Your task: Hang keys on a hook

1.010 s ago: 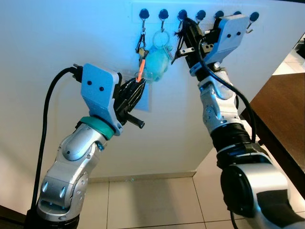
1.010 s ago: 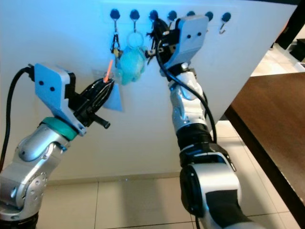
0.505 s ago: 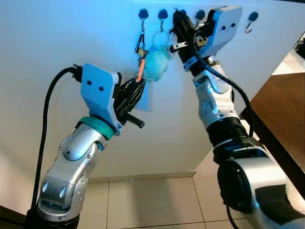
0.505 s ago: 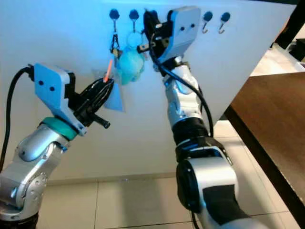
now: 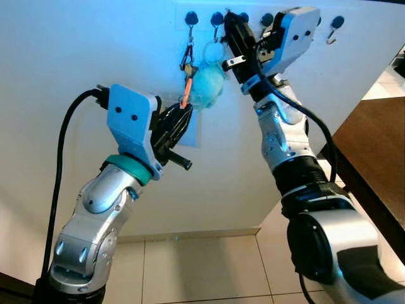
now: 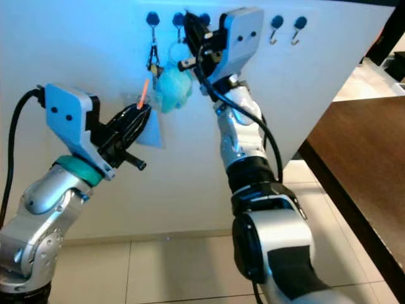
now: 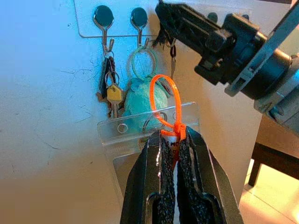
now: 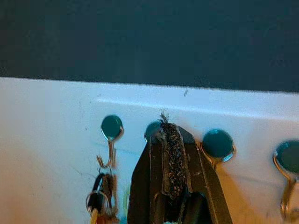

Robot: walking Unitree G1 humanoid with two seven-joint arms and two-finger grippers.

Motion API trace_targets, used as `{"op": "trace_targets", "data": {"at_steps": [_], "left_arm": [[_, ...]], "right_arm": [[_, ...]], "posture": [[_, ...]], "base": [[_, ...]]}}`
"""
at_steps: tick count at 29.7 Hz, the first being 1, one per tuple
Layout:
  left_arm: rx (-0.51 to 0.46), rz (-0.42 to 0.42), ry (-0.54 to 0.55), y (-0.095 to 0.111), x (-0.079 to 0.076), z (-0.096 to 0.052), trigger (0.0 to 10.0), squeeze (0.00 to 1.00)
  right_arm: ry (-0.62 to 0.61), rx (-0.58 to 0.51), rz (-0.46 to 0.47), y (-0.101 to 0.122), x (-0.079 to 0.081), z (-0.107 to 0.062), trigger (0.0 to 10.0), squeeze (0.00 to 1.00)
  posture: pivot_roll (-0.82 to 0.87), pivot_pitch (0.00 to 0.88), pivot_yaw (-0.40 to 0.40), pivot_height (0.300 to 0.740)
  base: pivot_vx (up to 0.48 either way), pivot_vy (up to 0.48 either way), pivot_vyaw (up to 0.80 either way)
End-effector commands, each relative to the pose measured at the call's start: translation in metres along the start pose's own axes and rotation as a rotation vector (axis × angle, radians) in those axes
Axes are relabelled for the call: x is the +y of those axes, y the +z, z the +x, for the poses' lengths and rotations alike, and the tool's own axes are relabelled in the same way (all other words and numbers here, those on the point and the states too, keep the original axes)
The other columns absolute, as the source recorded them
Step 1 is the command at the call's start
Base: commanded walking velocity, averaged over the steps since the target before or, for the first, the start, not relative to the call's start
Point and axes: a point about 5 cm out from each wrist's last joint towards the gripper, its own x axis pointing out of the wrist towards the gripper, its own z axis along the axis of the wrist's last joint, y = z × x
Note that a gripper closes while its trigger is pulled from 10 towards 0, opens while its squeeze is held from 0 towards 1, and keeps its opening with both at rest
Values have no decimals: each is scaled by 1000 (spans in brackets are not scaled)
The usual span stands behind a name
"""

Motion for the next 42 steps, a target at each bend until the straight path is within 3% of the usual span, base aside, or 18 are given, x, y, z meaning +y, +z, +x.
{"op": "trace_targets", "data": {"at_steps": [1, 17, 31, 42], "left_arm": [[-6, 5, -11, 2, -3, -1, 10000, 0], [-4, 7, -15, 2, -3, 0, 10000, 0], [-5, 8, -11, 2, -3, 0, 10000, 0], [-5, 7, -10, 2, -3, 0, 10000, 0]], "right_arm": [[-9, -15, -10, 2, -3, -2, 10000, 0], [-74, -35, 0, 6, -15, -7, 10000, 0], [-28, 37, -9, -7, -8, -11, 10000, 0], [-39, -9, -1, 0, -8, -7, 10000, 0]], "posture": [[106, 157, 52, 740], [103, 157, 60, 740], [103, 159, 58, 740], [102, 160, 58, 740]], "base": [[0, 0, 0], [0, 0, 0], [0, 0, 0], [0, 0, 0]]}}
